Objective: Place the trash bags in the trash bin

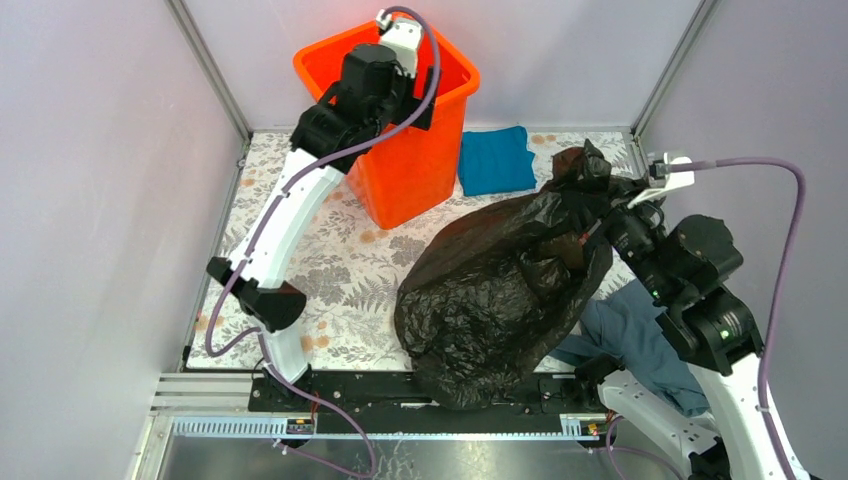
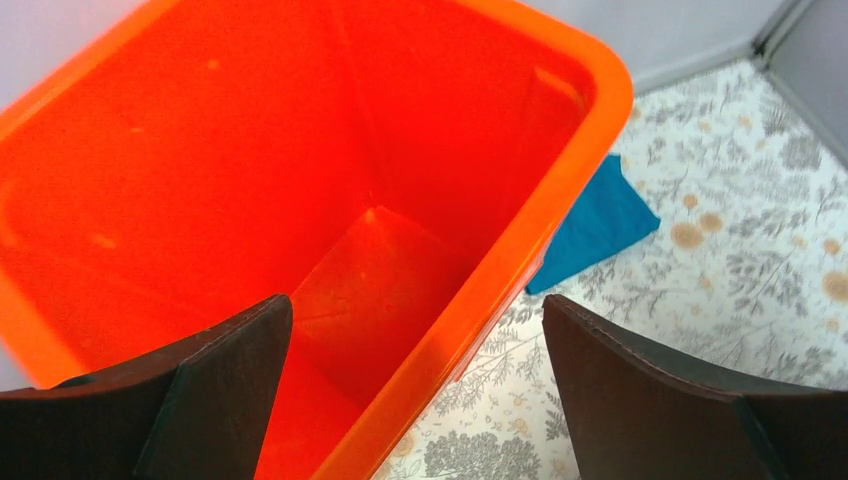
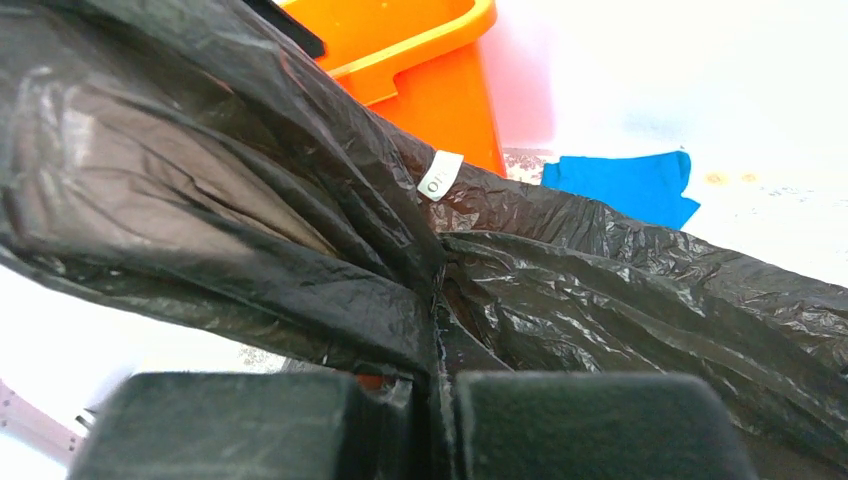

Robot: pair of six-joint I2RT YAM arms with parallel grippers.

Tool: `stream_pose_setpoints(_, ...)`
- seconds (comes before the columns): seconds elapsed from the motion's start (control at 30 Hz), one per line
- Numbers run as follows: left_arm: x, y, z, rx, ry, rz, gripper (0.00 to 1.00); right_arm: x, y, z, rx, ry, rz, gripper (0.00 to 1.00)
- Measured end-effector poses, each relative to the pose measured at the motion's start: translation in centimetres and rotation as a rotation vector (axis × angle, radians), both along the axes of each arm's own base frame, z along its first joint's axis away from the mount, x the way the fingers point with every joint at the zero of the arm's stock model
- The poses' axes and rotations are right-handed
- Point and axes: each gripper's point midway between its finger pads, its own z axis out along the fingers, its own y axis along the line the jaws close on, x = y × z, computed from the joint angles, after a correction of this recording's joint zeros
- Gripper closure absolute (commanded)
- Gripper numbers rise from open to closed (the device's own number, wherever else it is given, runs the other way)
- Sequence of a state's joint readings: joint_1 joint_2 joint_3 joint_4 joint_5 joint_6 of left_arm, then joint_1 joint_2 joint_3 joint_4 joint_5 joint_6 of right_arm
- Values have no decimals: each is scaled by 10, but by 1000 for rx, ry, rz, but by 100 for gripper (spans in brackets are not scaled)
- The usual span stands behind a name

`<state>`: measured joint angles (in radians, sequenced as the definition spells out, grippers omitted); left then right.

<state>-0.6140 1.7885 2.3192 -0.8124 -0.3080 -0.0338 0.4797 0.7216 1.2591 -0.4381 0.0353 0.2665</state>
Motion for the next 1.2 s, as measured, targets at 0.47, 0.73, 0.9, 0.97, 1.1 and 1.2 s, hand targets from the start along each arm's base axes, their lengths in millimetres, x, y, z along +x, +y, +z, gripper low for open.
stream_pose_setpoints(0.47, 23, -28, -86, 169, 132, -140, 52, -33, -20, 23, -7, -72, -8, 100)
stream_pose_setpoints(0.73, -12, -40, -77, 78, 173, -234, 83, -37, -23, 40, 2, -103, -11, 100)
stream_pose_setpoints(0.9, -39, -59, -72, 6, 222, -278, 90, -41, -25, 86, 57, -206, -15, 100)
stream_pose_setpoints(0.97, -46, -67, -72, -21, 241, -302, 90, -41, -26, 113, 87, -264, -18, 100)
stream_pose_setpoints(1.1, -69, -87, -71, -61, 282, -345, 85, -38, -27, 163, 138, -372, -36, 100)
stream_pose_setpoints(1.2, -86, -102, -70, -72, 298, -384, 81, -31, -26, 190, 154, -433, -50, 100)
